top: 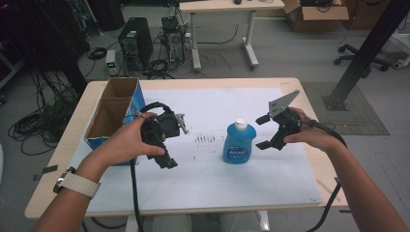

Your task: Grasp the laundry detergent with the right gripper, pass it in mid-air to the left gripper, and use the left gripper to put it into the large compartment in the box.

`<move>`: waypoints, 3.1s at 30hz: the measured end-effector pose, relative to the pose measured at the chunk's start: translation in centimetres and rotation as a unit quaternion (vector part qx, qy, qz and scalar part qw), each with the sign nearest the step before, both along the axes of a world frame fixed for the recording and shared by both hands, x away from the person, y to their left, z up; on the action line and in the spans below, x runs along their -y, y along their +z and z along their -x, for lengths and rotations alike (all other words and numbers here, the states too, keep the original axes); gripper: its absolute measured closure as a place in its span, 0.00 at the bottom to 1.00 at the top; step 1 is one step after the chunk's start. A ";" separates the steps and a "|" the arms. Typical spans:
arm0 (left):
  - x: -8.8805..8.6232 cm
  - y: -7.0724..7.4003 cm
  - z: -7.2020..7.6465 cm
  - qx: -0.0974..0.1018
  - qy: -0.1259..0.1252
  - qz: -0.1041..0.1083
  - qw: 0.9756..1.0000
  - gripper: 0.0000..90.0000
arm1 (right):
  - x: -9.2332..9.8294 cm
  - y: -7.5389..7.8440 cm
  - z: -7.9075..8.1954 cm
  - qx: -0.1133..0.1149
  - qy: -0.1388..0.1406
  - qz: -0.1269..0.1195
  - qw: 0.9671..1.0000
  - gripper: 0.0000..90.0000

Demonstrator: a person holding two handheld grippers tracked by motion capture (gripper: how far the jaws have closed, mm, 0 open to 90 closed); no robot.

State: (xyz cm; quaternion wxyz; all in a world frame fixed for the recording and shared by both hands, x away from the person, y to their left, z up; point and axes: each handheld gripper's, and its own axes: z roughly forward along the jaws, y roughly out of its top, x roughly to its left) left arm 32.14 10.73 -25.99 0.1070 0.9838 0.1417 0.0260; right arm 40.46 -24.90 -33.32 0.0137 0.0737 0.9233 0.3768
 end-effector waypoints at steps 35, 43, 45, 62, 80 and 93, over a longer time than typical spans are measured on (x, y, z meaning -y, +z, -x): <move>-0.2 -0.4 -0.1 -0.001 0.002 0.002 1.000 0.08 | 0.8 -2.0 0.3 -0.008 -0.015 -0.042 0.999 0.06; -0.4 -0.4 -0.1 -0.002 0.004 0.001 1.000 0.08 | 1.0 -2.6 0.3 -0.012 -0.021 -0.061 0.998 0.06; -0.4 -0.4 -0.1 -0.002 0.004 0.000 1.000 0.08 | 1.0 -2.8 0.3 -0.013 -0.022 -0.062 0.998 0.06; -0.4 -0.4 -0.1 -0.002 0.005 0.000 1.000 0.08 | 0.6 -3.7 0.4 -0.015 -0.026 -0.087 0.996 0.06; -0.5 -0.5 -0.2 -0.002 0.006 0.001 1.000 0.08 | -0.1 -4.2 0.5 -0.019 -0.023 -0.095 0.995 0.05; -0.5 -0.5 -0.2 -0.002 0.006 0.000 1.000 0.08 | -1.3 -5.0 0.5 -0.024 -0.019 -0.104 0.994 0.05</move>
